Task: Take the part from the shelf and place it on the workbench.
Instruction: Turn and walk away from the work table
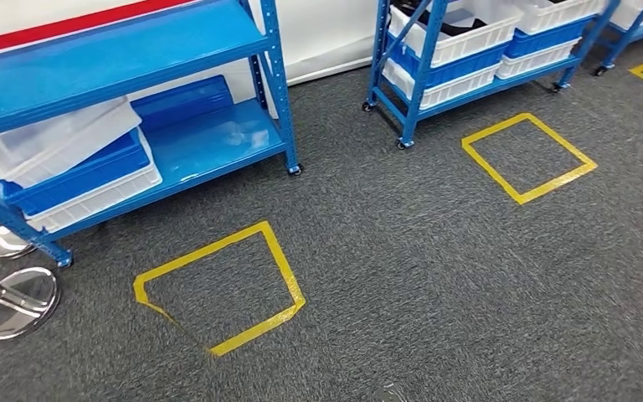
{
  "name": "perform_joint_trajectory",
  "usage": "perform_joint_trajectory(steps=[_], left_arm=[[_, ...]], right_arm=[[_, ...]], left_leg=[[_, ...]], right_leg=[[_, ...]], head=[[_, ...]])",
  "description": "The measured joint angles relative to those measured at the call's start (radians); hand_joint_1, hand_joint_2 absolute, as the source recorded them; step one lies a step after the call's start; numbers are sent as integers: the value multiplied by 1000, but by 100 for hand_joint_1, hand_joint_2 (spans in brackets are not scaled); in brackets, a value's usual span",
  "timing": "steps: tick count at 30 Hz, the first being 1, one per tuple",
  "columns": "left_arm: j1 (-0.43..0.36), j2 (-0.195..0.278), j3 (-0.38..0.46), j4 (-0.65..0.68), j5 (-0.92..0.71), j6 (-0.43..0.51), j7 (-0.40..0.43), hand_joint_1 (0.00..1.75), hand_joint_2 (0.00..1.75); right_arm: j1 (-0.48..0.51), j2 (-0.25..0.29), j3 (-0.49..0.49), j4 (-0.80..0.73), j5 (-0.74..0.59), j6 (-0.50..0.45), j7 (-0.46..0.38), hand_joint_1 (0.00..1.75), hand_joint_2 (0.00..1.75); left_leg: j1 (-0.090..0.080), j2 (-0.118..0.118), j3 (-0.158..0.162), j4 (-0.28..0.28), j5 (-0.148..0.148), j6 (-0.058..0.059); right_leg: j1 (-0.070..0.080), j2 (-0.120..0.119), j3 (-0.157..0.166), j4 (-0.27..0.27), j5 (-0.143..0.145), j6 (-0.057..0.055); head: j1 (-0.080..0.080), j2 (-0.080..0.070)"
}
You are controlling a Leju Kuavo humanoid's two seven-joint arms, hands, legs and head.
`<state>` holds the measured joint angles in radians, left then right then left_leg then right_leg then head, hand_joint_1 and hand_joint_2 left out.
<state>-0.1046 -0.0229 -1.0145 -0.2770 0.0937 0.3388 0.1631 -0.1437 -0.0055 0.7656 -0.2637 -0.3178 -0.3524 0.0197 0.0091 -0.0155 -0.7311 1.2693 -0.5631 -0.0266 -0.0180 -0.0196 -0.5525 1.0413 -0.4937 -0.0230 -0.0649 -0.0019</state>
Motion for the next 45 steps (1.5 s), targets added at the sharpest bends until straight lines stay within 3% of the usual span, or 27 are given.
perform_joint_trajectory(steps=[1,2,3,5,7,9,10,12,14,16,18,19,21,23,25,27,29,30,32,34,36,37,38,40,42,44,45], left_arm=[[1,0,0,0,1,0,0,0,0],[3,0,0,0,2,1,0,0,0],[4,0,0,0,4,2,0,0,0],[2,0,0,0,5,5,3,0,0],[-3,-1,0,0,2,11,10,0,0],[-3,-3,-1,0,-2,15,20,0,0],[-2,-4,-2,0,-4,15,23,0,0],[-3,-7,-3,0,-4,16,27,0,0],[-8,-11,-6,0,-2,15,28,0,0],[-10,-14,-12,0,1,13,28,0,0],[-8,-14,-15,0,8,9,26,0,0],[-7,-14,-15,0,11,7,24,0,0],[-6,-14,-15,0,16,5,18,0,0],[-5,-13,-15,1,25,1,1,0,0],[-1,-6,-15,7,38,-7,-22,0,0],[6,1,-15,14,47,-11,-34,0,0],[7,2,-15,16,52,-3,-32,0,0],[6,1,-15,17,52,3,-26,0,0],[4,-3,-15,17,52,15,-12,0,0],[5,-5,-15,17,52,21,-3,0,0],[4,-6,-15,17,51,24,0,0,0],[2,-6,-15,17,51,24,0,0,0],[1,-7,-15,17,52,24,0,0,0],[2,-8,-15,17,52,25,-1,0,0],[4,-9,-15,17,53,26,0,0,0],[-1,-11,-15,17,53,27,1,0,0],[-4,-12,-15,17,53,26,1,0,0]], right_arm=[[0,0,0,0,3,2,1,0,0],[-1,0,0,1,6,4,1,0,0],[-3,0,0,1,9,5,1,0,0],[-7,0,0,0,11,5,1,0,0],[-10,0,0,1,10,3,0,0,0],[-12,2,0,0,9,0,0,0,0],[-13,4,0,0,10,-2,0,0,0],[-15,5,0,0,11,-8,1,0,0],[-11,5,0,0,11,-11,3,0,0],[-4,5,0,1,13,-13,7,0,0],[0,5,0,3,19,-15,12,0,0],[0,5,0,3,23,-16,13,0,0],[-4,5,0,3,30,-21,14,0,0],[-6,5,2,4,39,-23,16,0,0],[-6,6,7,3,48,-20,21,0,0],[-9,7,11,3,52,-17,25,0,0],[-12,9,13,3,53,-16,26,0,0],[-11,9,14,3,54,-17,27,0,0],[-9,9,16,4,56,-19,30,0,0],[-9,9,19,4,60,-21,32,0,0],[-12,10,21,3,64,-26,31,0,0],[-14,10,23,3,65,-29,30,0,0],[-15,11,26,3,65,-32,29,0,0],[-17,12,31,2,65,-37,26,0,0],[-19,14,34,2,65,-40,25,0,0],[-20,14,36,2,65,-43,24,0,0],[-18,13,37,2,65,-44,24,0,0]], left_leg=[[1,4,-12,21,2,0],[1,8,-4,4,23,1],[0,15,22,-47,55,6],[-10,57,89,-177,107,22],[-22,84,119,-238,118,37],[-23,65,121,-243,119,46],[-20,54,125,-251,122,50],[-12,34,135,-265,128,60],[-10,11,136,-268,130,65],[-9,-17,136,-266,129,68],[-7,-47,137,-263,128,66],[-6,-62,136,-258,126,63],[-4,-89,128,-243,120,51],[-2,-112,116,-234,119,36],[1,-131,108,-233,123,25],[0,-103,93,-207,107,16],[-2,-39,45,-108,57,9],[-1,-18,12,-44,31,7],[-1,3,-27,27,19,9],[-4,20,11,-48,73,20],[-16,68,76,-174,118,38],[-22,84,95,-210,125,45],[-27,92,101,-225,123,49],[-26,69,104,-232,127,56],[-18,45,113,-248,134,64],[-15,27,118,-257,138,72],[-15,18,118,-257,139,75]], right_leg=[[2,-16,1,0,-2,-1],[3,-29,3,1,-5,0],[5,-41,7,1,-8,1],[9,-63,16,1,-15,5],[12,-83,22,0,-21,14],[14,-100,28,-4,-24,24],[13,-91,31,-2,-29,29],[11,-43,14,44,-61,38],[7,0,-43,157,-116,42],[6,8,-95,243,-137,45],[1,11,-93,216,-92,49],[-4,21,-70,157,-52,51],[-11,66,-29,59,-11,53],[-12,95,-16,25,-7,48],[-10,78,-13,19,-4,37],[-11,55,-6,14,-1,25],[-8,29,-4,12,0,17],[-5,13,-4,12,-2,15],[1,-21,-1,13,-6,12],[6,-50,4,13,-11,11],[10,-72,12,12,-18,15],[12,-82,15,11,-21,19],[13,-92,18,9,-23,23],[15,-106,25,3,-26,32],[13,-68,21,24,-46,42],[9,-11,-22,114,-95,47],[9,1,-54,176,-121,48]], head=[[0,0],[0,0],[0,0],[0,0],[1,0],[1,0],[2,0],[5,0],[7,0],[8,0],[9,0],[9,0],[8,0],[7,0],[7,0],[1,0],[-8,0],[-11,0],[-12,0],[-12,0],[-11,0],[-11,0],[-11,0],[-11,0],[-8,0],[-4,0],[-3,0]])
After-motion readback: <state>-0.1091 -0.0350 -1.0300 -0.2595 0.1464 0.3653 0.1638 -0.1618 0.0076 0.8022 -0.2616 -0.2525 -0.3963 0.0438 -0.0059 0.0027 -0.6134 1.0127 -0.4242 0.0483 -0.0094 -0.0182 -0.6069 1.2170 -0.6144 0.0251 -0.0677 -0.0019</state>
